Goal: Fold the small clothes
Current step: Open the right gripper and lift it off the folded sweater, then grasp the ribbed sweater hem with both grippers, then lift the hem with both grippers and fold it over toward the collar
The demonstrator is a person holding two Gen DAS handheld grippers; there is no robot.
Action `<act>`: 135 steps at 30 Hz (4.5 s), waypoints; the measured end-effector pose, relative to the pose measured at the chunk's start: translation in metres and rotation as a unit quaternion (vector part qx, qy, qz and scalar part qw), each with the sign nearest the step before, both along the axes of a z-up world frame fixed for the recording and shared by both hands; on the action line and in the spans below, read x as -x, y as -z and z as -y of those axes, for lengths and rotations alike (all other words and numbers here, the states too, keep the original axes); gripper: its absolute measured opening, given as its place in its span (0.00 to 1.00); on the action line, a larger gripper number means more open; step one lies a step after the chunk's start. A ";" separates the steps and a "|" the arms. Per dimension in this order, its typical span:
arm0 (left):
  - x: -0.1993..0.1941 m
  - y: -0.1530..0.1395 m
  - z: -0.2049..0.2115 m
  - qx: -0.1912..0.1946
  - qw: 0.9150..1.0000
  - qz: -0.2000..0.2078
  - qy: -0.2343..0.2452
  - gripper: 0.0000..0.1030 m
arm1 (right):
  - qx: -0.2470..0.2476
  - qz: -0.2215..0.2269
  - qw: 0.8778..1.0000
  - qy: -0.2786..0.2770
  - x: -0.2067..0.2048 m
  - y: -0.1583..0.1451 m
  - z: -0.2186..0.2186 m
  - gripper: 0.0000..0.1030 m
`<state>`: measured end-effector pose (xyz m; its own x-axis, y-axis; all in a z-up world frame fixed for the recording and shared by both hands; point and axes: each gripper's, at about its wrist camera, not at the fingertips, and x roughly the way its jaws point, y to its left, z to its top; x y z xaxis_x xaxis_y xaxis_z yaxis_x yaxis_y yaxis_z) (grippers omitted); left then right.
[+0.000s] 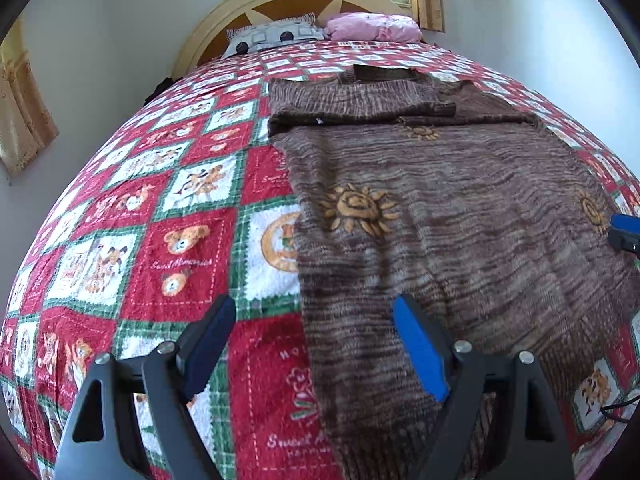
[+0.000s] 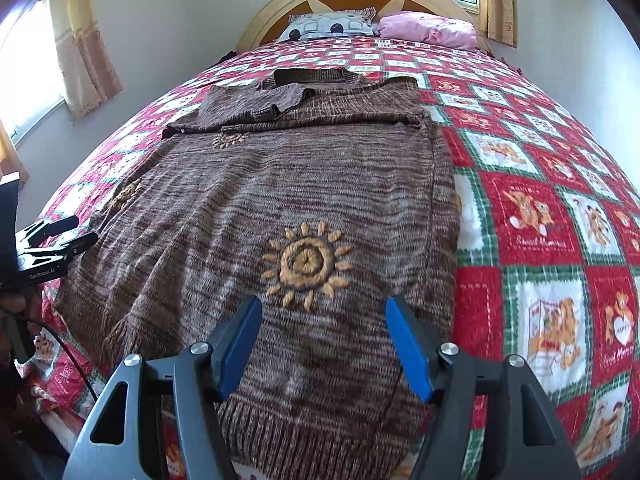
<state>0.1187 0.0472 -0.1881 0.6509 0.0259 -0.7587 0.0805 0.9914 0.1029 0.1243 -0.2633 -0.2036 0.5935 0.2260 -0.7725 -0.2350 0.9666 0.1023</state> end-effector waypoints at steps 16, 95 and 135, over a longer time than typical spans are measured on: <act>0.048 0.002 0.003 0.001 1.000 0.003 0.000 0.82 | 0.005 -0.002 1.000 0.026 0.040 -0.004 0.035 0.63; -0.058 -0.094 -0.058 0.284 0.955 0.073 0.040 0.07 | -0.274 0.059 0.960 0.018 -0.044 -0.107 0.104 0.04; -0.344 -0.037 -0.069 0.230 0.971 -0.011 -0.064 0.43 | -0.280 -0.052 0.942 0.178 -0.385 -0.022 0.137 0.76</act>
